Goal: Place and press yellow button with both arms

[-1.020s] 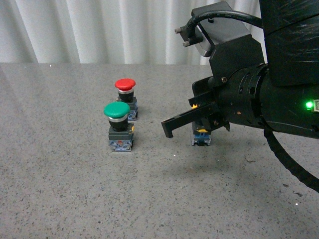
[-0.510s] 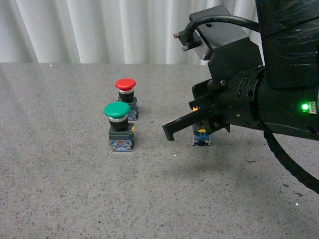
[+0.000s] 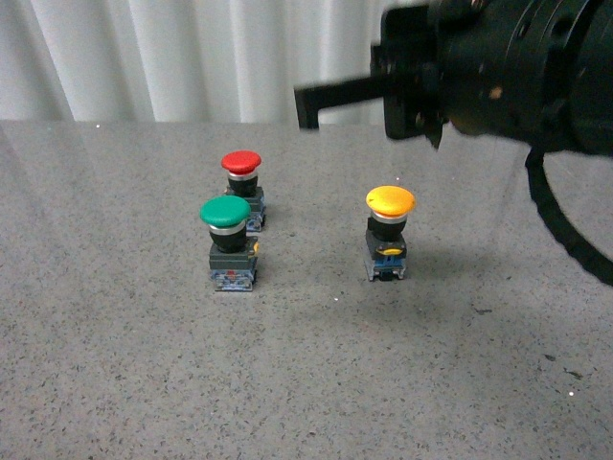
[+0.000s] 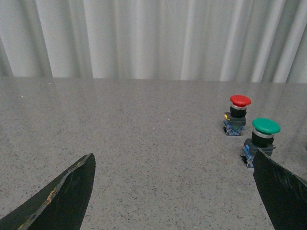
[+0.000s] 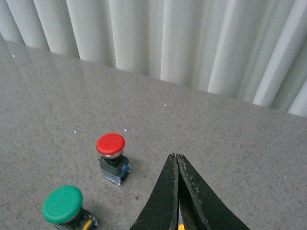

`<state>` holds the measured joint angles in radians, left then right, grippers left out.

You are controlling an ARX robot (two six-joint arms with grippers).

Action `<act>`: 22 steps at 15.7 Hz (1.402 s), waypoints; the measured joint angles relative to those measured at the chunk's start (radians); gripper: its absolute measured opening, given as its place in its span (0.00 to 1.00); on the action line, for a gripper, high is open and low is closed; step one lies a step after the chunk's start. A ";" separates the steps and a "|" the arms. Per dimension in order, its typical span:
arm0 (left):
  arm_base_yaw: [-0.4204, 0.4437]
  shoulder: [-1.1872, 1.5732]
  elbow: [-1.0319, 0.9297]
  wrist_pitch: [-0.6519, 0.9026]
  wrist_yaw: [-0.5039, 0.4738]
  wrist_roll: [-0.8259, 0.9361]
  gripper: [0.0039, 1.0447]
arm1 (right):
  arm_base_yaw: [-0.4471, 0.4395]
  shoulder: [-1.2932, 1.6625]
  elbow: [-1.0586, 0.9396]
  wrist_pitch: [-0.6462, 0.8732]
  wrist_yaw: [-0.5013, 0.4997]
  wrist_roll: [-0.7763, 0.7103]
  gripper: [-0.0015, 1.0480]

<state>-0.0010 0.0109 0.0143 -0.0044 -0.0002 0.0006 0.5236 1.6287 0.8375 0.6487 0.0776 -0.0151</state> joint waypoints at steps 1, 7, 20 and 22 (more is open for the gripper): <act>0.000 0.000 0.000 0.000 0.000 0.000 0.94 | 0.001 -0.035 -0.002 0.003 -0.007 0.024 0.02; 0.000 0.000 0.000 0.000 0.000 0.000 0.94 | -0.040 -0.355 -0.183 -0.057 -0.035 0.141 0.02; 0.000 0.000 0.000 0.000 0.000 0.000 0.94 | -0.524 -1.553 -0.755 -0.664 -0.078 0.023 0.02; 0.000 0.000 0.000 0.000 0.000 0.000 0.94 | -0.524 -1.569 -0.771 -0.661 -0.078 0.022 0.02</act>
<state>-0.0010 0.0109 0.0143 -0.0040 0.0002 0.0006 -0.0002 0.0601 0.0669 -0.0124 -0.0006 0.0071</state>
